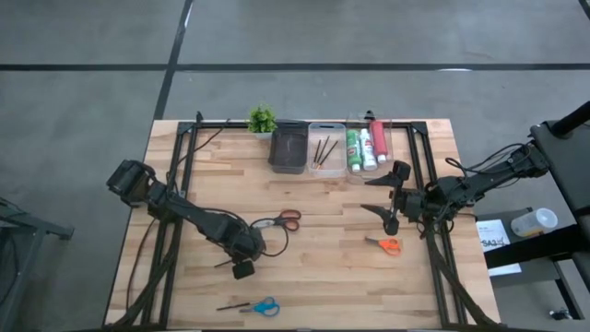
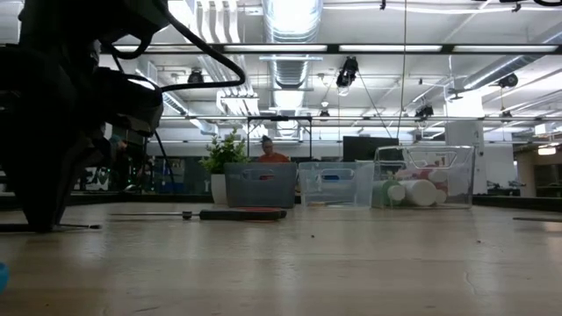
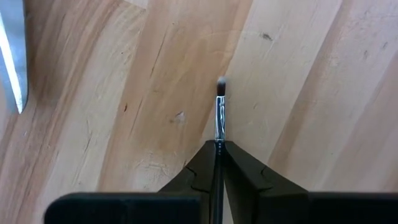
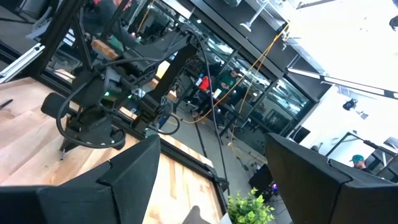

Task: Pick & Place Paint Supplies
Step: Put the top silver paint brush into the white transparent bin, then put the silver paint brush into the white transparent bin

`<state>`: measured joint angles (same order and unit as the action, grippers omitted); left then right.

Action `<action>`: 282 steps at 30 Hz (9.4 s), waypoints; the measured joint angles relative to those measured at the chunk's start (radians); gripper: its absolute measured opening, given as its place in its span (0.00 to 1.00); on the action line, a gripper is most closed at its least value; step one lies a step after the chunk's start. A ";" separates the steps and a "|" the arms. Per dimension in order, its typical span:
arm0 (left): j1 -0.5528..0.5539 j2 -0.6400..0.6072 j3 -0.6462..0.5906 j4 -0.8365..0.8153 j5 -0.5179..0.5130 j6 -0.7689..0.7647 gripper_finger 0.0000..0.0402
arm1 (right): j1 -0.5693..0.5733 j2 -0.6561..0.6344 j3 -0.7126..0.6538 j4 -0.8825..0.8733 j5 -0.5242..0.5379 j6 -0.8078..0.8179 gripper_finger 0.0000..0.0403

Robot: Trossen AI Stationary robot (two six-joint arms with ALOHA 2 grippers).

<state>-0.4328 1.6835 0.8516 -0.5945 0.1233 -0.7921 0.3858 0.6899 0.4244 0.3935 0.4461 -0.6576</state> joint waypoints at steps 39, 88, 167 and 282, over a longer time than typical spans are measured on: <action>0.000 -0.032 -0.001 -0.027 0.000 -0.024 0.07 | 0.000 0.000 0.000 0.000 0.000 -0.004 0.71; 0.019 -0.033 0.235 0.176 -0.238 0.250 0.07 | 0.000 0.000 0.000 0.000 0.000 -0.003 0.71; 0.834 0.355 0.664 0.537 -0.126 -0.081 0.07 | 0.000 0.008 -0.002 0.000 0.000 -0.003 0.71; -0.427 0.061 0.277 -0.038 -0.041 -0.637 0.23 | -0.001 0.032 -0.004 0.000 0.000 0.001 0.71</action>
<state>-0.8597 1.7440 1.1287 -0.6327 0.0826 -1.4288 0.3851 0.7223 0.4202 0.3935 0.4461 -0.6568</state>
